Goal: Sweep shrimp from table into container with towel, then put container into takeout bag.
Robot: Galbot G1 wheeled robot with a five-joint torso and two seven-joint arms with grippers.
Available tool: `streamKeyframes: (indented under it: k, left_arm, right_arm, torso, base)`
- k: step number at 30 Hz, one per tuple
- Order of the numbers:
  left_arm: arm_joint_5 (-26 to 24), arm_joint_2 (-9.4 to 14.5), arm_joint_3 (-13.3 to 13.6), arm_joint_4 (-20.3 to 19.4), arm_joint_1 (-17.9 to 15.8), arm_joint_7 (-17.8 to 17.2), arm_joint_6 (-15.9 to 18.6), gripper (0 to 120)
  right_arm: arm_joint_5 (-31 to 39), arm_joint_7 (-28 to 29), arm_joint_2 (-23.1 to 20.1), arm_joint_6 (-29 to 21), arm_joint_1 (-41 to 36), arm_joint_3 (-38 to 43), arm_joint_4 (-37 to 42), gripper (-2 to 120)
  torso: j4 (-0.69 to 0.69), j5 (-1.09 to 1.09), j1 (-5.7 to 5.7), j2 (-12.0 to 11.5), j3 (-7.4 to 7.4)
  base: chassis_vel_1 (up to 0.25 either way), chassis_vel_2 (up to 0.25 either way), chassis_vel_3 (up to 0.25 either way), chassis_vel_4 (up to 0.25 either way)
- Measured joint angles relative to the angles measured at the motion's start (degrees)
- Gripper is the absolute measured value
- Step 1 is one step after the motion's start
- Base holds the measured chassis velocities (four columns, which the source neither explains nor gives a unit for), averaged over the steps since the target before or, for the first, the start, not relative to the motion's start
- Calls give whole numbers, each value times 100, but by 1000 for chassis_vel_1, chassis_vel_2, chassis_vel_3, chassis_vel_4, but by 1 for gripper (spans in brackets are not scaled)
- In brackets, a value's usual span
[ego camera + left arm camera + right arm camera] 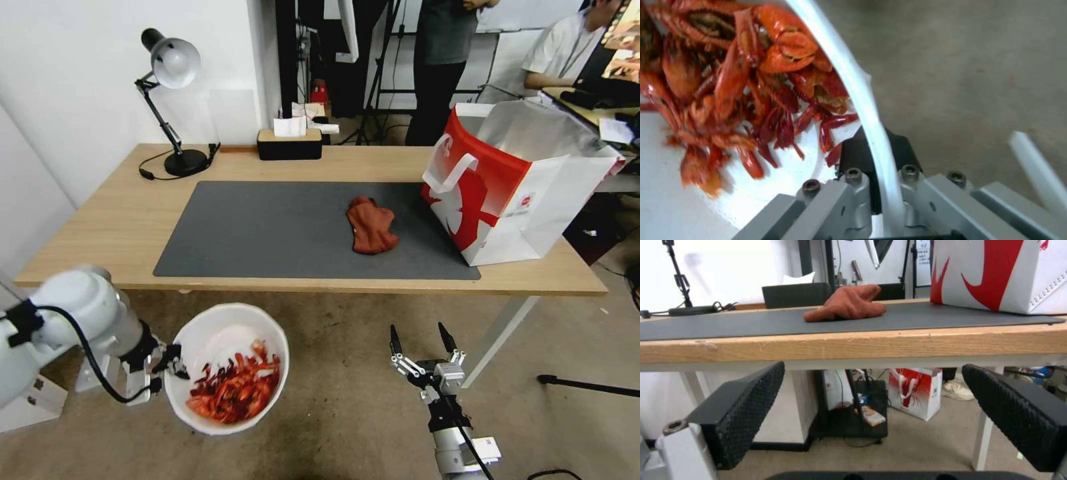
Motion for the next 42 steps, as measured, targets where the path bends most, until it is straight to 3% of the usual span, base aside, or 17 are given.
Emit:
streamKeyframes:
  k: [3, 8, 9, 14, 17, 18, 24, 25, 27, 28, 30, 36, 38, 40, 42]
  left_arm:
    - [-724, 261, -246, -273, -169, -92, 320, 0]
    - [-1356, 424, -424, -312, -371, -216, 634, 0]
    - [-1538, 448, -378, -282, -565, -272, 754, 0]
    - [-1752, 436, -300, -162, -893, -389, 969, 0]
    - [-1905, 346, -67, 142, -1305, -538, 1115, 0]
    - [-1905, 346, -67, 142, -1305, -538, 1115, 0]
    - [-1932, 20, 285, 605, -1772, -604, 1124, 0]
    - [-1904, -112, 471, 730, -1957, -602, 1116, 0]
    - [-1824, -399, 1161, 1022, -2594, -585, 1085, 0]
    - [-1824, -399, 1161, 1022, -2594, -585, 1085, 0]
    - [-1778, -657, 1635, 1296, -3059, -571, 1040, 0]
    - [-1730, -1079, 2057, 1709, -3566, -552, 977, 0]
    - [-1707, -1466, 2377, 2046, -4021, -548, 968, 0]
    - [-1707, -1596, 2524, 2168, -4195, -552, 969, 0]
    - [-1709, -1953, 2941, 2479, -4696, -553, 983, 0]
  right_arm:
    - [-2, 0, -4, 0, -23, 11, 28, 100]
    - [-7, 0, -3, 2, -56, 16, 64, 100]
    - [-16, -1, -1, 3, -63, 14, 73, 100]
    - [-46, -2, -17, -2, -19, -51, 80, 100]
    - [-111, -1, -16, -17, -35, -64, 148, 100]
    - [-111, -1, -16, -17, -35, -64, 148, 100]
    - [-264, 1, 124, -1, -208, 6, 285, 100]
    - [-302, 2, 165, 9, -252, 19, 313, 100]
    - [-361, 6, 235, 29, -332, 49, 372, 100]
    - [-361, 6, 235, 29, -332, 49, 372, 100]
    - [-420, 11, 299, 38, -396, 68, 435, 100]
    - [-529, 19, 405, 42, -495, 92, 551, 100]
    - [-583, 23, 464, 43, -561, 145, 624, 100]
    - [-596, 24, 480, 44, -584, 169, 642, 100]
    - [-621, 27, 525, 53, -634, 240, 673, 100]
  torso:
    - [0, 0, 0, 0, 0]
    - [1, 0, 0, 0, 0]
    - [0, 0, 0, 0, 0]
    - [0, 0, 0, 0, 0]
    - [0, -1, 0, 0, 0]
    - [0, -1, 0, 0, 0]
    - [1, 0, 0, 0, 0]
    - [2, -2, 0, 0, 0]
    - [-2, -3, 0, 0, 0]
    - [-2, -3, 0, 0, 0]
    - [-2, -1, 0, 0, 1]
    - [1, -1, 0, 0, 0]
    - [1, -1, 0, 0, 0]
    - [-1, 0, 0, 0, 0]
    - [0, -1, 1, 0, 1]
  base:
    - [0, 0, 0, 0]
    - [0, 0, 0, 0]
    - [0, 0, 0, 0]
    - [0, 0, 0, 0]
    - [0, 0, 0, 0]
    - [0, 0, 0, 0]
    - [0, 0, 0, 0]
    - [0, 0, 0, 0]
    - [0, 0, 0, 0]
    - [0, 0, 0, 0]
    - [0, 0, 0, 0]
    - [0, 0, 0, 0]
    - [0, 0, 0, 0]
    - [0, 0, 0, 0]
    - [0, 0, 0, 0]
